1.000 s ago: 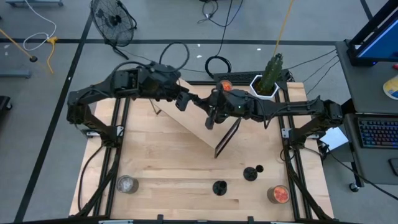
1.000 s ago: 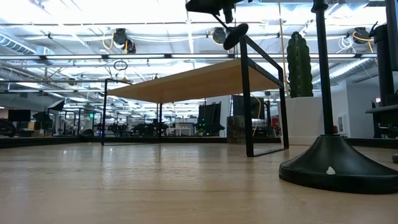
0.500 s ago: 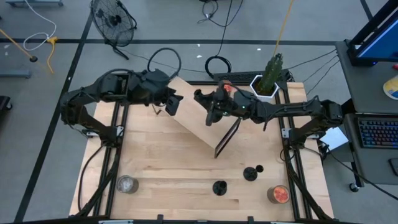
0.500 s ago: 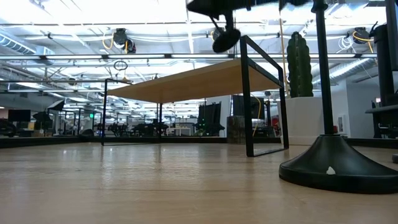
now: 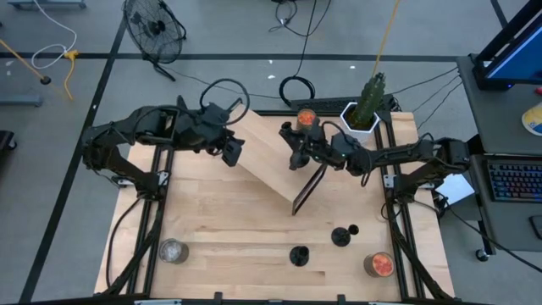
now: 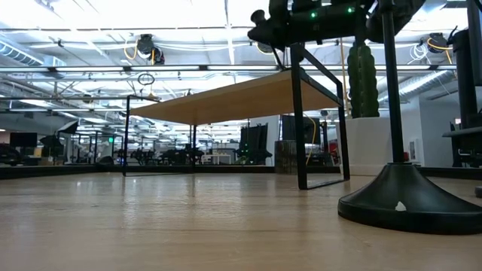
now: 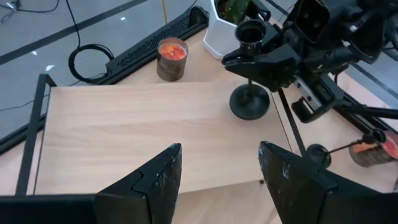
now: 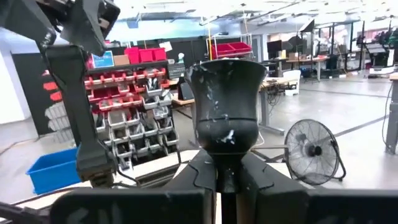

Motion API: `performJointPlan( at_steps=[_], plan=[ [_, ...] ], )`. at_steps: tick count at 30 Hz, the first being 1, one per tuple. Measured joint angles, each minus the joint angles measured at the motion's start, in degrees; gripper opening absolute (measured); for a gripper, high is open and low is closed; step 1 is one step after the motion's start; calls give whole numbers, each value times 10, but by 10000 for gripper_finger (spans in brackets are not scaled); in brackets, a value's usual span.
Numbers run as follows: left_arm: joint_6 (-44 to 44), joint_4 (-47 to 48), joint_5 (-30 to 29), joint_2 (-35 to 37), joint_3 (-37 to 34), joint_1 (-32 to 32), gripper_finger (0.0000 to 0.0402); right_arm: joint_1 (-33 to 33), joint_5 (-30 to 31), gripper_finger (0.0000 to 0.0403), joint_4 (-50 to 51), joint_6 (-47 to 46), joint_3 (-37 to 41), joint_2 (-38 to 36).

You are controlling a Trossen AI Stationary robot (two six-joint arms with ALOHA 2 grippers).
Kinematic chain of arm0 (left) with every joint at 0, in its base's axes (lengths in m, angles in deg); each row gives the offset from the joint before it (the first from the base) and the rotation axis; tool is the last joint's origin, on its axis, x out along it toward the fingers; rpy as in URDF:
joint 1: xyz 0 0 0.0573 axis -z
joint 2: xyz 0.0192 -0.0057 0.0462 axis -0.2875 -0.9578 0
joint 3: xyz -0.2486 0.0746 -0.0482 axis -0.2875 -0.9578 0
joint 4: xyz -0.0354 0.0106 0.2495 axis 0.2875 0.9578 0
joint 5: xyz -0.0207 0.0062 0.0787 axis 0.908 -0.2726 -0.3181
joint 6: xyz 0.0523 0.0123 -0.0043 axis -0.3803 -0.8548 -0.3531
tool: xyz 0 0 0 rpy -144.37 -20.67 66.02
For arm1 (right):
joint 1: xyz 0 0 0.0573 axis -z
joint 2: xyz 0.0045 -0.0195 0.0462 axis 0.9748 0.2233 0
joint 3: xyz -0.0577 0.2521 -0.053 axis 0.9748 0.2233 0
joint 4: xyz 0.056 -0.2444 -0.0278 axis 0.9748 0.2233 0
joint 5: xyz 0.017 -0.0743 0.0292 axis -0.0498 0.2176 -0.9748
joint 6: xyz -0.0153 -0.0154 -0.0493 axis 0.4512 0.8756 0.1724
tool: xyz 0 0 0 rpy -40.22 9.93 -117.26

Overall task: Pick & Place candle stick holders
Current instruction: Put the top black candle holder on the shelf

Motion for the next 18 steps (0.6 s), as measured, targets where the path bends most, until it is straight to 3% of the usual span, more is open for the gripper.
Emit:
performJointPlan(
  at_steps=[18],
  plan=[
    [1, 4, 2, 0, 0, 0, 221, -2, 46, 14, 10, 10, 9, 3]
  ],
)
